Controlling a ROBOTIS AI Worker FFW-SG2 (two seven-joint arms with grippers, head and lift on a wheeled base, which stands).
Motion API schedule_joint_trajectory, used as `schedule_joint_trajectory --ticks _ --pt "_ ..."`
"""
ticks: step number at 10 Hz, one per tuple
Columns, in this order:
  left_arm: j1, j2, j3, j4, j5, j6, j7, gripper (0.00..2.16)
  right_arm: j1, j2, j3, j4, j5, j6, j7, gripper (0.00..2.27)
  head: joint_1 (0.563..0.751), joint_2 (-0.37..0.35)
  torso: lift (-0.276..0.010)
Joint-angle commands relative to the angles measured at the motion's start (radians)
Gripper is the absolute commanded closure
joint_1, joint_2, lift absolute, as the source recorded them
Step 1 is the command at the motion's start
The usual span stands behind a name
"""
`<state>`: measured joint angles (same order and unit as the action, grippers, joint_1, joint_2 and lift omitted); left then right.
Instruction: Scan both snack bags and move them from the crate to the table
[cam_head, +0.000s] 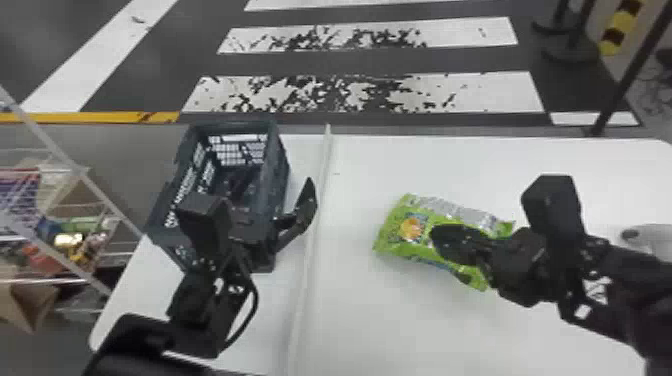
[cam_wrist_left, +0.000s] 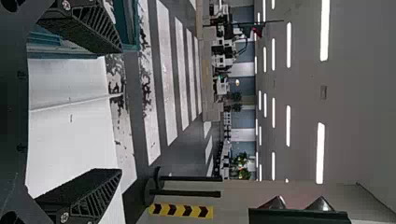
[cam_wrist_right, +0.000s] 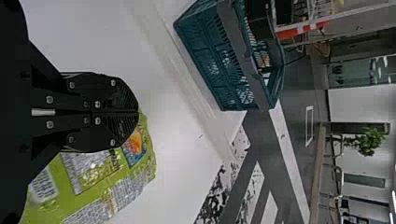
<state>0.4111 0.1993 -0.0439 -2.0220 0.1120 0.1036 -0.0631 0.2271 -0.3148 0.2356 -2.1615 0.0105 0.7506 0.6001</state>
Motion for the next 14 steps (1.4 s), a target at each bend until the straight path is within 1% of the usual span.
schedule_joint_trajectory --ticks 1,2,3,4,6,7,8,9,10,11,14 --pt "-0.001 -0.003 -0.001 0.000 0.000 0.009 0.000 0.09 -0.063 0.045 0.010 0.129 -0.023 -0.165 0.023 2.25 0.695 0.169 -0.088" --pt "-0.003 -0.004 -0.005 -0.003 0.000 0.022 0.000 0.09 -0.115 0.060 0.028 0.230 -0.023 -0.260 0.029 2.25 0.695 0.183 -0.088" --pt "-0.008 -0.004 -0.010 -0.004 -0.003 0.037 0.000 0.09 -0.164 0.065 0.037 0.319 -0.023 -0.316 0.029 2.25 0.695 0.195 -0.088" --pt "-0.008 -0.003 -0.008 -0.012 -0.003 0.061 0.000 0.09 -0.219 0.066 0.059 0.404 -0.023 -0.343 0.029 2.25 0.695 0.196 -0.088" --pt "0.005 -0.003 -0.005 -0.035 -0.008 0.080 0.005 0.09 -0.298 0.071 0.088 0.542 -0.012 -0.389 0.030 2.25 0.695 0.191 -0.088" --pt "0.008 -0.003 -0.008 -0.044 -0.011 0.086 0.008 0.09 -0.322 0.071 0.102 0.594 -0.004 -0.411 0.030 2.25 0.695 0.190 -0.088" --pt "0.008 -0.003 -0.011 -0.049 -0.014 0.104 0.009 0.09 -0.358 0.071 0.111 0.669 0.005 -0.432 0.030 2.25 0.695 0.187 -0.088" --pt "0.008 -0.001 -0.013 -0.049 -0.014 0.104 0.009 0.09 -0.387 0.071 0.113 0.743 0.014 -0.457 0.032 2.25 0.695 0.180 -0.088" --pt "0.008 0.000 -0.013 -0.049 -0.014 0.107 0.009 0.09 -0.407 0.071 0.111 0.804 0.023 -0.466 0.032 2.25 0.695 0.168 -0.088" --pt "0.008 0.002 -0.014 -0.047 -0.012 0.107 0.009 0.09 -0.411 0.071 0.103 0.833 0.029 -0.469 0.024 2.25 0.695 0.160 -0.088" --pt "0.000 0.006 -0.019 -0.043 -0.003 0.107 0.011 0.09 -0.402 0.063 0.037 0.852 0.037 -0.438 -0.019 2.25 0.695 0.110 -0.088"
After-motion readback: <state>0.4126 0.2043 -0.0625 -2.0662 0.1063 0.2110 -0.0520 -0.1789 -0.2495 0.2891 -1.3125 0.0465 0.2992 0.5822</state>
